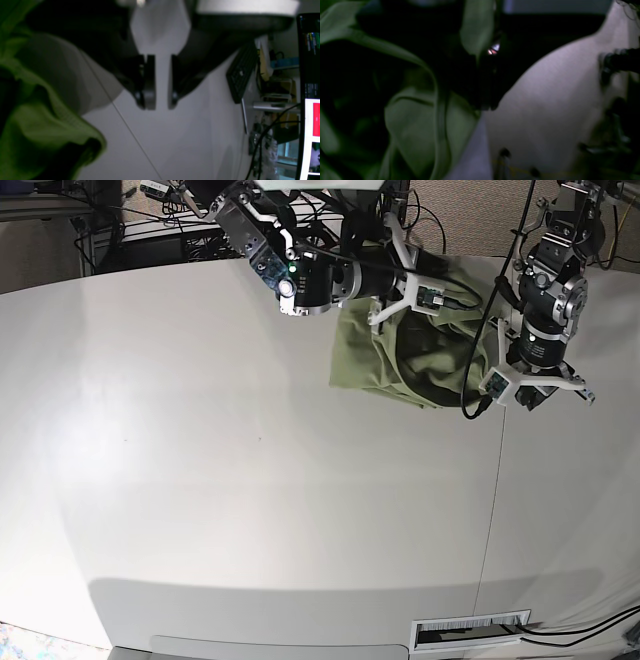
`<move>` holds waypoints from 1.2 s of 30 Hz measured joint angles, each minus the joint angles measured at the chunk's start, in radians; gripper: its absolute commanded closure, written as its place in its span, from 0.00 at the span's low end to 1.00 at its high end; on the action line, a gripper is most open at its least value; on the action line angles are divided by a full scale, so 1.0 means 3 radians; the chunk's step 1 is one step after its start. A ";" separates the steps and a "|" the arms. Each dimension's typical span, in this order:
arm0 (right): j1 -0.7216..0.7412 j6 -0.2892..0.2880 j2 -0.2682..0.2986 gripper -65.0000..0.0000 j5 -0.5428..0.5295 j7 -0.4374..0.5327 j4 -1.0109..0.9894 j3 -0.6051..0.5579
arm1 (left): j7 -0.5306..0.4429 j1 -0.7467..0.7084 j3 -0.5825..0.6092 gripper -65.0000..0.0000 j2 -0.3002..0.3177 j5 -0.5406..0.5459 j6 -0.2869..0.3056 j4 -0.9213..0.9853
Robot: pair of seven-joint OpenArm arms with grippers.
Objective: Fold the T-shirt properly
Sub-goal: 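Pull the right gripper out from the bundle and lay the shirt flat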
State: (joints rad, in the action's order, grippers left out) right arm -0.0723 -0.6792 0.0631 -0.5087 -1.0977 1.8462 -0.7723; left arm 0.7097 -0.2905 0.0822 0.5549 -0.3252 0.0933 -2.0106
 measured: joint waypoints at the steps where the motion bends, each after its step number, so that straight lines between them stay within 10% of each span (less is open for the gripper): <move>1: -0.0001 -0.0009 -0.0024 0.95 -0.0004 -0.0005 0.0000 -0.0001 | -0.0001 0.0000 0.0000 0.84 -0.0001 0.0000 0.0001 0.0000; 11: 0.0042 -0.0036 -0.0092 0.76 -0.0116 -0.0070 0.0003 -0.0001 | 0.0052 0.0000 0.0000 0.84 0.0000 0.0001 -0.0003 0.0000; 24: 0.0290 -0.0058 -0.0092 0.76 0.0771 0.0371 0.0262 0.0512 | 0.0504 0.0001 0.0000 0.84 0.0000 -0.0111 -0.0464 0.0000; 36: 0.0970 -0.0069 -0.0365 0.76 0.0765 0.0637 -0.0594 0.0717 | 0.0668 -0.0045 0.0000 1.00 0.0000 0.0270 -0.0524 0.0000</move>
State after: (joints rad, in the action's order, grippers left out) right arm 0.2188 -0.6998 -0.0463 -0.2790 -0.9066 1.6680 -0.5571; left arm 0.9100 -0.3038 0.0822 0.5549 -0.2443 -0.0639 -2.0106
